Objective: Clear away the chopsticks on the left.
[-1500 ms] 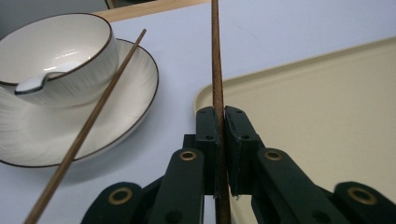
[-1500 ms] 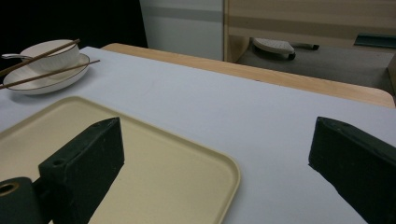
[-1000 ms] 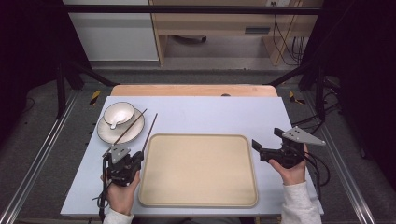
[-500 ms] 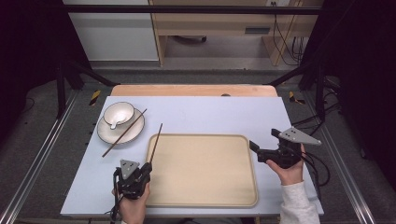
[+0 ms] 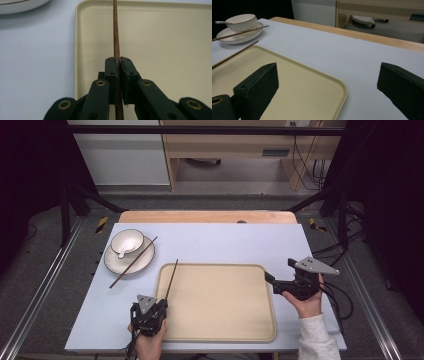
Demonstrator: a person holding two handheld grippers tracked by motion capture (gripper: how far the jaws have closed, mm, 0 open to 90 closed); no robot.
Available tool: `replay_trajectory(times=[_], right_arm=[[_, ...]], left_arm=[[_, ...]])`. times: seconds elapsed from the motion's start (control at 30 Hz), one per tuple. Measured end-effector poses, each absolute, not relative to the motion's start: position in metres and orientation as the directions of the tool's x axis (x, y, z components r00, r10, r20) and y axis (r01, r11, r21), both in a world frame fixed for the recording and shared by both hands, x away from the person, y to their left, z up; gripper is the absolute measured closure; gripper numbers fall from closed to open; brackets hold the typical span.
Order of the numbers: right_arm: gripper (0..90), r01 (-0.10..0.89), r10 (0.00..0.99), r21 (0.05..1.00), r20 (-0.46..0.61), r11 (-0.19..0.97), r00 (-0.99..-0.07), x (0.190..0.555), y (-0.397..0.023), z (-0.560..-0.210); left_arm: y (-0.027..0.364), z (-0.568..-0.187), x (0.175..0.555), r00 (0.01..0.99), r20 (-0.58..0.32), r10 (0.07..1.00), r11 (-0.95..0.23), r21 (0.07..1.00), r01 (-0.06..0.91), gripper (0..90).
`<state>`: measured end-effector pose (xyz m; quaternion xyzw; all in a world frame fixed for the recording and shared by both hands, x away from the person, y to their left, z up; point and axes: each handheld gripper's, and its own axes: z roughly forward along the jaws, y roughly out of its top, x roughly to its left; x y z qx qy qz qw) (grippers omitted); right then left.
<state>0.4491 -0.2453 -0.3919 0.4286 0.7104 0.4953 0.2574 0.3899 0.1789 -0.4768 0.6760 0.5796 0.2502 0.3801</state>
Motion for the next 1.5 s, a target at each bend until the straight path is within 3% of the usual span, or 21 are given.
replay_trajectory(times=[0.93, 1.1, 1.5], right_arm=[[3.7, 0.360, 0.862, 0.921, 0.059, 0.147, -0.503, 0.450, -0.244, -0.393], [3.7, 0.358, 0.863, 0.922, 0.058, 0.146, -0.503, 0.449, -0.245, -0.392], [3.7, 0.347, 0.865, 0.929, 0.064, 0.130, -0.498, 0.447, -0.249, -0.389]], left_arm=[[0.174, -0.481, 0.392, 0.210, -0.065, 0.976, -0.086, 0.765, 0.639, 83.2], [0.175, -0.476, 0.393, 0.223, -0.068, 0.972, -0.088, 0.778, 0.621, 79.0], [0.189, -0.431, 0.410, 0.307, -0.056, 0.950, -0.123, 0.836, 0.535, 54.3]])
